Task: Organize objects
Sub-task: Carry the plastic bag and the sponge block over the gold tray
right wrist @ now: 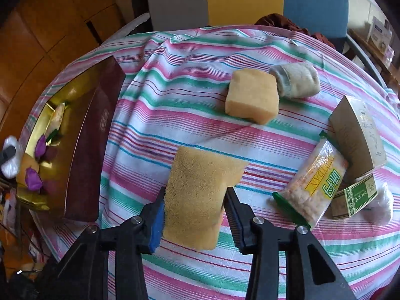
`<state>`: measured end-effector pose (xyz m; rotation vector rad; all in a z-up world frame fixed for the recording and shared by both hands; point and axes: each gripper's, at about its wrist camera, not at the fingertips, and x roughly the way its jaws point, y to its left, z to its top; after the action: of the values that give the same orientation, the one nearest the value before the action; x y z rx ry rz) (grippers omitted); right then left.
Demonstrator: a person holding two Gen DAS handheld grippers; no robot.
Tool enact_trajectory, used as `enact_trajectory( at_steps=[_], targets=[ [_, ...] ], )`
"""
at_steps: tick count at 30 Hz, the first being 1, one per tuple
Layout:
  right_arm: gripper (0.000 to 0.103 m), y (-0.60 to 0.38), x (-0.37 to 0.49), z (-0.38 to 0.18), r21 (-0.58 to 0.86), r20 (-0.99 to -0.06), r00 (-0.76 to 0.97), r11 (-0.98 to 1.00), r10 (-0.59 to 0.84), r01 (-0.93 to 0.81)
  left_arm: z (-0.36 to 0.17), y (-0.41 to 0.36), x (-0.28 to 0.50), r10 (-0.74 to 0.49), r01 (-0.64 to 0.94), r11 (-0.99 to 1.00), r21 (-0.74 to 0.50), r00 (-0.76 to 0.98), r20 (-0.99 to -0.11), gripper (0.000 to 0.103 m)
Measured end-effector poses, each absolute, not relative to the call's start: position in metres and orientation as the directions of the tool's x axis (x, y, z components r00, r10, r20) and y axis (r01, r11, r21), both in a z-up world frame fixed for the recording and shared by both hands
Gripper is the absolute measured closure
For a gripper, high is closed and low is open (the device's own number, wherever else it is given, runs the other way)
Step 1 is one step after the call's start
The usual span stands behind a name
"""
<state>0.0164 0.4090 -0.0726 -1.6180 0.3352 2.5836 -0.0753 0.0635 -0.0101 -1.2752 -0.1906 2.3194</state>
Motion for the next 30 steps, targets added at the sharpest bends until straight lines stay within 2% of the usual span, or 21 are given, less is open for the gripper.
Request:
enact_trajectory(
  at_steps=[6,18,22,24,26,30],
  targets=[
    [0.060,0.408,0.018,-0.073,0.144,-0.881,-0.470,-0.975,-0.050,-0.167,-0.011,0.045,-0.106,0.429,-0.283,-0.901,-0.330,-0.454,-0.781,0.064],
    [0.060,0.405,0.020,-0.072,0.139,-0.876,-0.480,-0.979,-0.050,-0.150,-0.041,0.108,-0.203,0.319,-0.322,-0.927,-0.195,-0.396,-0.861,0.062],
    [0.060,0.405,0.020,-0.072,0.142,-0.876,-0.479,-0.979,-0.056,-0.146,-0.061,0.118,-0.229,0.240,-0.322,-0.940,-0.115,-0.379,-0.894,0.062],
    [0.060,0.405,0.020,-0.072,0.144,-0.876,-0.479,-0.979,-0.058,-0.146,-0.069,0.119,-0.238,0.215,-0.322,-0.942,-0.094,-0.365,-0.906,0.061],
    [0.060,0.405,0.019,-0.073,0.145,-0.877,-0.477,-0.979,-0.059,-0.146,-0.071,0.117,-0.240,0.191,-0.309,-0.948,-0.073,-0.370,-0.909,0.049],
    [0.060,0.404,0.019,-0.073,0.141,-0.878,-0.475,-0.979,-0.055,-0.147,-0.059,0.106,-0.233,0.212,-0.290,-0.952,-0.097,-0.398,-0.893,0.041]
  ],
)
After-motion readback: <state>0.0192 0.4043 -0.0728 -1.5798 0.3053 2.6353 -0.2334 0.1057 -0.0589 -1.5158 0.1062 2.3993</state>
